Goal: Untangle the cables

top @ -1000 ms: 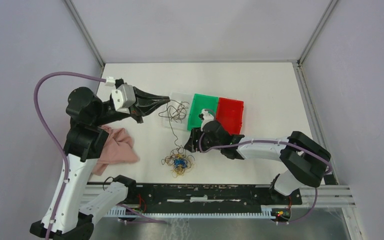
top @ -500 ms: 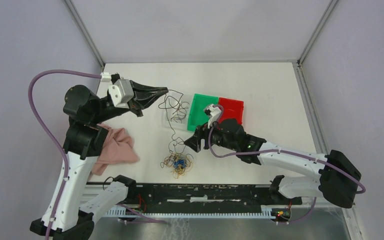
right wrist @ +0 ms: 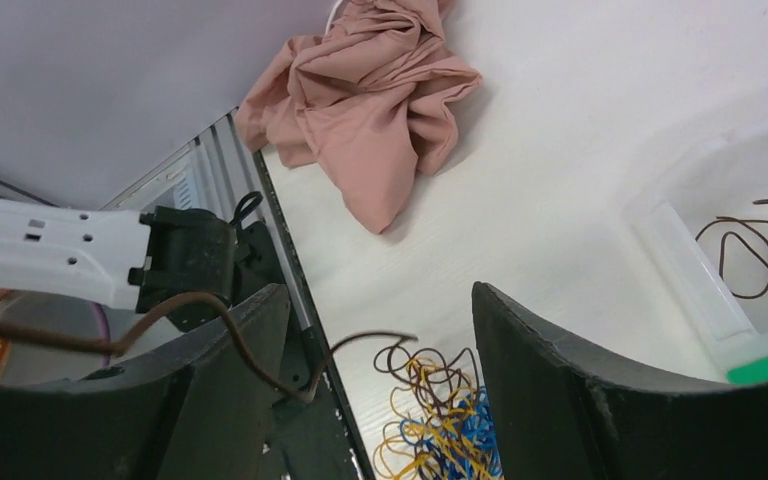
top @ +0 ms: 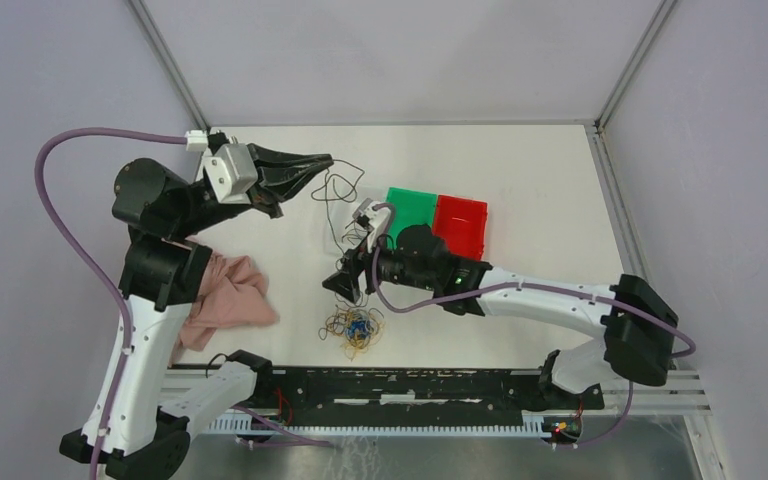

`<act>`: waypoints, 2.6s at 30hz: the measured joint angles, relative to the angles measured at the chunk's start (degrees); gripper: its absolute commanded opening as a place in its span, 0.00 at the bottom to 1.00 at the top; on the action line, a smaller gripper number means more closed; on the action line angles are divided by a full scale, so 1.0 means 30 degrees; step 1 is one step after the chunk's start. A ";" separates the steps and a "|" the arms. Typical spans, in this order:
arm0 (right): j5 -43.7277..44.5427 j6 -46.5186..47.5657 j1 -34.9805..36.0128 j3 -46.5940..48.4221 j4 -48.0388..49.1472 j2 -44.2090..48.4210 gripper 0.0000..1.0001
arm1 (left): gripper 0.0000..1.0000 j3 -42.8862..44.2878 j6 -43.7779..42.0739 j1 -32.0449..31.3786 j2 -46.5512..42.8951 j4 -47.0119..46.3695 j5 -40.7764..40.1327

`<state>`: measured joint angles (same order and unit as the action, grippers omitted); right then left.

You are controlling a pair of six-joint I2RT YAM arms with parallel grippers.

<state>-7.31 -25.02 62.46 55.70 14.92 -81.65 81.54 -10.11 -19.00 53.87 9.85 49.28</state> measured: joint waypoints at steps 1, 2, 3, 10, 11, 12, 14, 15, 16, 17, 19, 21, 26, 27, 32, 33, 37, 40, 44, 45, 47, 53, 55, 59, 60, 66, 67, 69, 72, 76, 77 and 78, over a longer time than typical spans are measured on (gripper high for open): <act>0.0044 -0.0036 0.0029 0.0219 0.0095 -0.0386 0.71 | 0.03 0.0153 -0.0007 0.0000 0.0051 -0.0073 -0.0066; 0.0124 -0.0153 0.0044 0.0393 0.0299 -0.0896 0.69 | 0.03 0.0321 -0.0007 0.0000 0.0087 -0.0211 -0.0160; 0.0197 -0.0255 0.0044 0.0452 0.0408 -0.1268 0.68 | 0.03 0.0423 -0.0007 0.0000 0.0087 -0.0379 -0.0291; 0.0809 -0.1603 0.0044 0.0452 0.0452 -0.3592 0.61 | 0.03 0.0481 -0.0015 0.0000 -0.0160 -0.2441 -0.1035; 0.0925 -0.1770 0.0044 0.0452 0.0437 -0.3781 0.61 | 0.03 0.0481 -0.0073 0.0000 -0.0189 -0.2936 -0.1260; 0.1013 -0.1887 0.0044 0.0444 0.0444 -0.3942 0.61 | 0.03 0.0481 -0.0175 0.0000 -0.0204 -0.3286 -0.1406; 0.1166 -0.2091 0.0044 0.0386 0.0459 -0.4073 0.61 | 0.03 0.0488 -0.0379 0.0000 -0.0226 -0.4299 -0.1851; 0.1217 -0.2186 0.0044 0.0328 0.0459 -0.4087 0.61 | 0.03 0.0539 -0.0517 0.0000 -0.0226 -0.4728 -0.2018; 0.1297 -0.2251 0.0044 0.0255 0.0488 -0.4087 0.61 | 0.03 0.0634 -0.0648 0.0000 -0.0204 -0.5166 -0.2266; 0.1341 -0.2331 0.0044 0.0189 0.0517 -0.4087 0.61 | 0.03 0.0736 -0.0801 0.0000 -0.0175 -0.5625 -0.2470; 0.1457 -0.2441 0.0044 0.0051 0.0597 -0.4102 0.61 | 0.03 0.0911 -0.1056 0.0000 -0.0138 -0.6572 -0.2929; 0.1530 -0.2579 0.0044 -0.0160 0.0656 -0.4102 0.61 | 0.03 0.1035 -0.1304 0.0000 -0.0109 -0.7577 -0.3381; 0.1734 -0.2732 0.0044 -0.0794 0.0736 -0.4269 0.61 | 0.03 0.1705 -0.1807 0.0000 0.0168 -0.9799 -0.4415; 0.1829 -0.2739 0.0044 -0.0933 0.0736 -0.4313 0.60 | 0.03 0.1989 -0.1814 0.0000 0.0328 -1.0302 -0.4641; 0.2302 -0.2790 0.0044 -0.1370 0.0743 -0.4444 0.60 | 0.03 0.3140 -0.1807 0.0000 0.0787 -1.1825 -0.5348; 0.2441 -0.2790 0.0044 -0.1435 0.0750 -0.4503 0.60 | 0.03 0.3359 -0.1807 0.0000 0.0882 -1.2021 -0.5413; 0.2783 -0.2798 0.0044 -0.1756 0.0758 -0.4918 0.60 | 0.03 0.3927 -0.1807 0.0000 0.1180 -1.2859 -0.5625; 0.3009 -0.2820 0.0044 -0.2251 0.0765 -0.5202 0.60 | 0.03 0.4284 -0.1960 0.0000 0.1494 -1.3821 -0.6222; 0.3169 -0.3060 0.0044 -0.3060 0.1035 -0.5348 0.60 | 0.03 0.5078 -0.2535 0.0000 0.2106 -1.4775 -0.7060; 0.3184 -0.3126 0.0044 -0.3315 0.1239 -0.5348 0.59 | 0.03 0.5362 -0.2681 0.0000 0.2295 -1.4885 -0.7278; 0.3191 -0.3235 0.0044 -0.3752 0.1515 -0.5348 0.59 | 0.03 0.5872 -0.3060 0.0000 0.2637 -1.5016 -0.7512; 0.3424 -0.3614 0.0044 -0.5399 0.2674 -0.5268 0.59 | 0.03 0.7803 -0.4269 0.0000 0.4022 -1.6174 -0.8349; 0.3526 -0.3767 0.0044 -0.5901 0.3315 -0.5107 0.61 | 0.03 0.9041 -0.4699 0.0000 0.4721 -1.6793 -0.8947; 0.3708 -0.4080 0.0044 -0.6805 0.4182 -0.4641 0.64 | 0.03 1.0156 -0.5705 0.0000 0.5472 -1.7843 -0.9632; 0.3767 -0.4124 0.0044 -0.7016 0.4313 -0.4495 0.64 | 0.03 1.0309 -0.5836 0.0000 0.5544 -1.7872 -0.9770; 0.3985 -0.4313 0.0051 -0.7912 0.4182 -0.3526 0.63 | 0.03 0.8641 -0.6033 0.0000 0.4488 -1.6677 -0.9333; 0.4007 -0.4335 0.0051 -0.8007 0.3905 -0.3279 0.63 | 0.03 0.7941 -0.6142 0.0000 0.4087 -1.6364 -0.9020; 0.4058 -0.4386 0.0051 -0.8182 0.3432 -0.2674 0.63 | 0.03 0.6652 -0.6317 0.0000 0.3439 -1.5905 -0.8473; 0.4146 -0.4401 0.0058 -0.8495 0.2718 -0.1290 0.64 | 0.03 0.4940 -0.6615 0.0000 0.2747 -1.4790 -0.7643; 0.4320 -0.4371 0.0058 -0.8706 0.1362 0.1268 0.64 | 0.04 0.3504 -0.7533 0.0000 0.2521 -1.1810 -0.6368; 0.4364 -0.4364 0.0051 -0.8721 0.1078 0.1814 0.64 | 0.04 0.3351 -0.7825 0.0000 0.2528 -1.1009 -0.6127; 0.4473 -0.4357 0.0058 -0.8728 0.0772 0.2390 0.65 | 0.04 0.3308 -0.8247 0.0000 0.2550 -0.9748 -0.5705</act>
<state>6.11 -38.09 62.63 29.52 17.23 -74.48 91.46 -34.85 -19.00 61.52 -19.40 32.16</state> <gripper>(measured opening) 0.640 0.051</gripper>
